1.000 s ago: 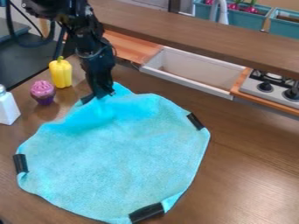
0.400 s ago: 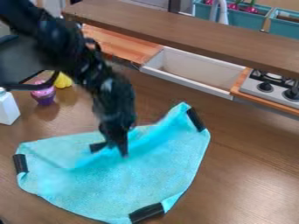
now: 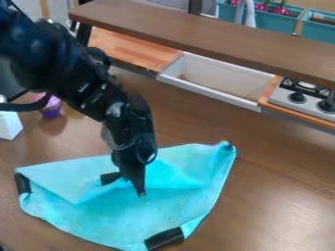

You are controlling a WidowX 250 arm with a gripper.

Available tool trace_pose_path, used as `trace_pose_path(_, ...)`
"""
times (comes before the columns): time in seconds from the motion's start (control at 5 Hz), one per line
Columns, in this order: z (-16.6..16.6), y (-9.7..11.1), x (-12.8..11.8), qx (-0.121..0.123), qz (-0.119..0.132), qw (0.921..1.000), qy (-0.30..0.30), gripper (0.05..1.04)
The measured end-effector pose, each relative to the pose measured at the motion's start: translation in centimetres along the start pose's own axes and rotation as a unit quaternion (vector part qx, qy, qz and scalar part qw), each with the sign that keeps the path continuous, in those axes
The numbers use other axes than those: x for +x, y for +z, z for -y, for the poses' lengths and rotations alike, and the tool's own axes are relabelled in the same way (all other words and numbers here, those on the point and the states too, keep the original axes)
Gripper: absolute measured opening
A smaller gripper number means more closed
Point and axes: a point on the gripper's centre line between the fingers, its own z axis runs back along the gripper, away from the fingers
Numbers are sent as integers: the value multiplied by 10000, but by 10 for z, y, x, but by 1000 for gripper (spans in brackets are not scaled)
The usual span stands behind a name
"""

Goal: Fold the cloth from top left to bottom right

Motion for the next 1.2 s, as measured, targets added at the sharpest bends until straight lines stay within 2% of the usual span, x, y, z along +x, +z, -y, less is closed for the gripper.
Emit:
trace_pose_path(0.2, 15, 8, 0, -167, -59, 9998, -136, 55)
trace_pose_path(0.6, 58, -1, -10, -347, -344, 9973, -555, 71)
trace_pose_path(0.8, 63, -11, -16, -387, -545, 9961, -580, 242)
trace_pose_path(1.0, 65, -21, -20, -360, -624, 9959, -546, 475)
trace_pose_path(1.2, 58, -21, -24, -556, -682, 9950, -470, 783)
